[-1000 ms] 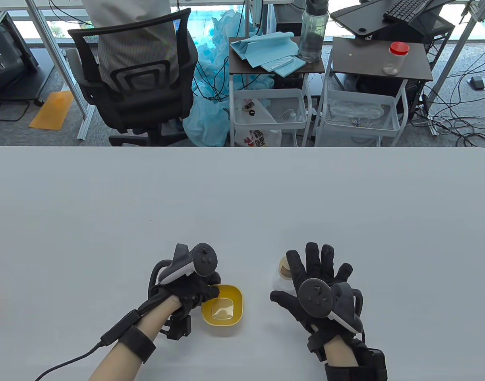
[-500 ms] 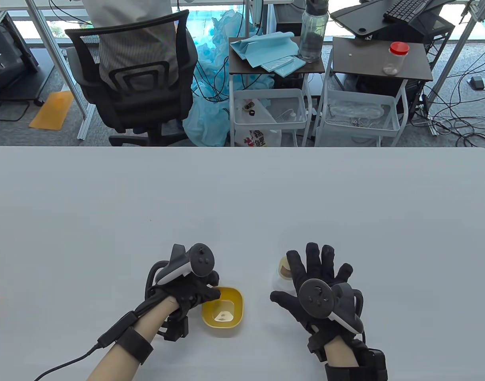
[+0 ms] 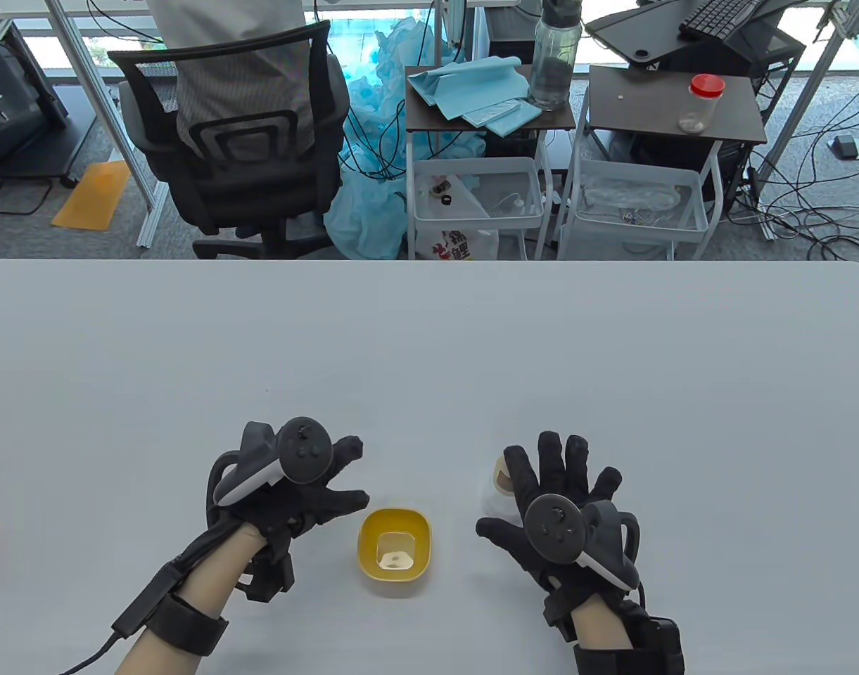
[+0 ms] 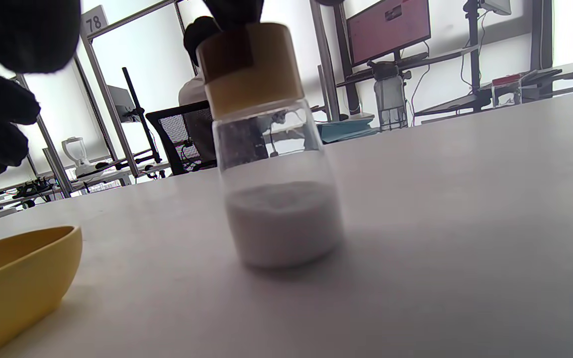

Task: Invert dispenser and press with thumb onto small dish

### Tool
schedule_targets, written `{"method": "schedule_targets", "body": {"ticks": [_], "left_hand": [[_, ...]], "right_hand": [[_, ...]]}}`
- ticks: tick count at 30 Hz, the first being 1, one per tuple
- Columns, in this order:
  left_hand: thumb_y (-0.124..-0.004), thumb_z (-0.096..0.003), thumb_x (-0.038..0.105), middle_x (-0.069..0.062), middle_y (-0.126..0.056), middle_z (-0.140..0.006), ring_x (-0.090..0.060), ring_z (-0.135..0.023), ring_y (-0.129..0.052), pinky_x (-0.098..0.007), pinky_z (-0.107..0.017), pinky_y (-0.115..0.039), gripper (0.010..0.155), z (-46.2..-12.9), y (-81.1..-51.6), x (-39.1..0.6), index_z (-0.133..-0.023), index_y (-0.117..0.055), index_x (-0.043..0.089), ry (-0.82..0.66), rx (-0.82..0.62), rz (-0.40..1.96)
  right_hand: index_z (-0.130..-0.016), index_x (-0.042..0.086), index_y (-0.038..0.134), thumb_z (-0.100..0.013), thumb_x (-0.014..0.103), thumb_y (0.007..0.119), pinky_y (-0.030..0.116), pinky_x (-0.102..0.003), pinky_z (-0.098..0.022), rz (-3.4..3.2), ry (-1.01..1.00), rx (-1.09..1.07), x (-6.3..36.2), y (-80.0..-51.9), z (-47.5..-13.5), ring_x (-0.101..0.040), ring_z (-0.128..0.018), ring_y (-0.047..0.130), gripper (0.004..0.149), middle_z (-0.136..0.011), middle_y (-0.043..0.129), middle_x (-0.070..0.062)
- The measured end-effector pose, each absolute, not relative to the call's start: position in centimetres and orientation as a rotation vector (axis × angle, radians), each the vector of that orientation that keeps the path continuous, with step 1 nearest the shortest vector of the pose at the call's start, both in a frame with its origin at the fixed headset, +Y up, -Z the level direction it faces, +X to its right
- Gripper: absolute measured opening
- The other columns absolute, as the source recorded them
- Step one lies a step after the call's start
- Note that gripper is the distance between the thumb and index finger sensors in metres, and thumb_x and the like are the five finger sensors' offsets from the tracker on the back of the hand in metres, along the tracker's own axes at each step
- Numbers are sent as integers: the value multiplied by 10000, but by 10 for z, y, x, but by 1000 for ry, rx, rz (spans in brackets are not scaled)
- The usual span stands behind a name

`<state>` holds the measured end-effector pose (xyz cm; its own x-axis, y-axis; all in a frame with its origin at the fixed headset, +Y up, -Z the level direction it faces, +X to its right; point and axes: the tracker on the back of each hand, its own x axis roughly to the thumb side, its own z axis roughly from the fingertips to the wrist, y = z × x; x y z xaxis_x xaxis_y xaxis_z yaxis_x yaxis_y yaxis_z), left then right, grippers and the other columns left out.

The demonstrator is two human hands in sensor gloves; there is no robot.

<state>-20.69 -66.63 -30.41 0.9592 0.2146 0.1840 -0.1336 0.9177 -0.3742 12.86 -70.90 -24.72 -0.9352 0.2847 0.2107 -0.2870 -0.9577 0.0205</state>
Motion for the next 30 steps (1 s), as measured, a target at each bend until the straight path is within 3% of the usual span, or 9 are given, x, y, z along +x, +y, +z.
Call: {"method": "schedule_targets", "body": {"ticks": [6,12,30], "left_hand": [[-722,-445,811,-18,-286,-1269,-455,-1193,-356,-817,-736,-348,856,-292,-653,-228,-1102,-266,504,-205,-299,136],[-693,-446,834,-23,-81,-1253,-480,-1187,-133,-844,-701,-226,917,-279,-658,-254,-1093,-135,499,-148,-247,82],[-668,-445,850,-26,34,-1222,-485,-1160,-28,-848,-684,-184,950,-278,-727,-280,-1071,-47,498,-97,-320,52]], "right_hand": [[-1188,176,314,-464,744,650,150,-886,-598,2835,-35,299,129,-709,-247,-565,-1030,4,980,-1182,93,-255],[-1187,177,297,-463,748,644,146,-885,-599,2834,-69,293,129,-709,-247,-566,-1032,3,985,-1181,96,-253],[-1179,173,230,-451,764,647,148,-886,-603,2813,-129,229,134,-711,-249,-572,-1036,8,1027,-1182,60,-256]]}}
